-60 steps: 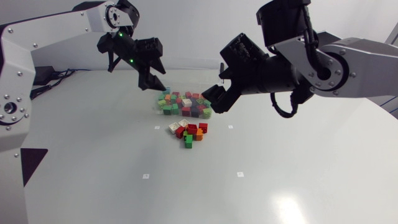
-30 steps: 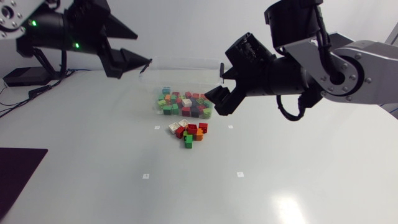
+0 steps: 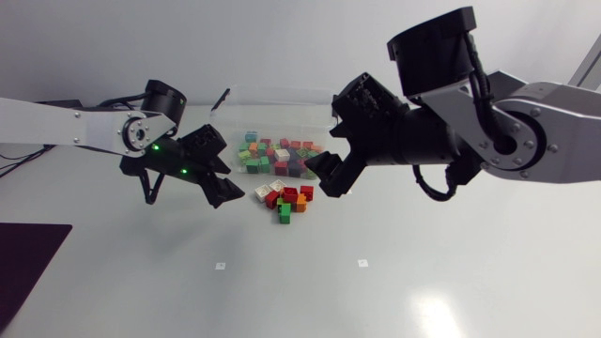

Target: Place the duplo bricks in the container

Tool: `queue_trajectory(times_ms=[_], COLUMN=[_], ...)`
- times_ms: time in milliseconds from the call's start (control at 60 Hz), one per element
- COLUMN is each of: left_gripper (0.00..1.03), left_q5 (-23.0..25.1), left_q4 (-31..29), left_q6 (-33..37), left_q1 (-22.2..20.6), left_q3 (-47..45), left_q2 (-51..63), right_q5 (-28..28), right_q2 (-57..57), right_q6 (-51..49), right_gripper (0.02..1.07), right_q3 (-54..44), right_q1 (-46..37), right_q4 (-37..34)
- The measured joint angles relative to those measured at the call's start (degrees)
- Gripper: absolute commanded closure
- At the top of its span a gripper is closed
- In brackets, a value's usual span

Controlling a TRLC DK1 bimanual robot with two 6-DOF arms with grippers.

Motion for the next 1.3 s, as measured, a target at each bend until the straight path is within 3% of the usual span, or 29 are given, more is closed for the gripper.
queue_trajectory(times_ms=[150,417,667,883,1050,1083,1183,1300], left_gripper=[0.12,0.12,0.15,0.19,0.46,0.57,0.76,0.8], left_q5=[-1.5,-1.5,-1.5,-1.5,-1.5,-1.5,-1.5,-1.3], left_q4=[6.6,17.1,23.5,25.6,27.5,27.9,29.6,31.4], left_q6=[-3.0,-6.6,-9.3,-10.8,-11.3,-11.3,-11.4,-11.4], left_q1=[-1.0,-2.5,-3.0,-3.4,-3.4,-3.5,-4.1,-4.5], left_q3=[0.0,0.0,0.0,0.0,0.0,0.0,-1.0,-2.7], left_q2=[8.7,14.1,17.0,18.0,18.1,18.1,18.1,17.9], right_q5=[0.3,0.6,0.6,0.6,1.3,1.5,1.6,1.7], right_q2=[0.1,3.4,10.1,18.1,22.6,23.6,26.6,29.8], right_q6=[0.3,1.6,6.5,12.2,16.2,17.0,19.0,20.7], right_gripper=[0.14,0.14,0.14,0.14,0.18,0.2,0.21,0.21], right_q3=[-0.9,-1.6,-2.2,-0.6,2.8,3.9,6.6,9.3], right_q1=[1.0,1.8,1.8,1.8,2.6,3.0,3.3,2.8], right_q4=[0.5,3.5,4.7,3.3,2.5,2.4,1.7,0.3])
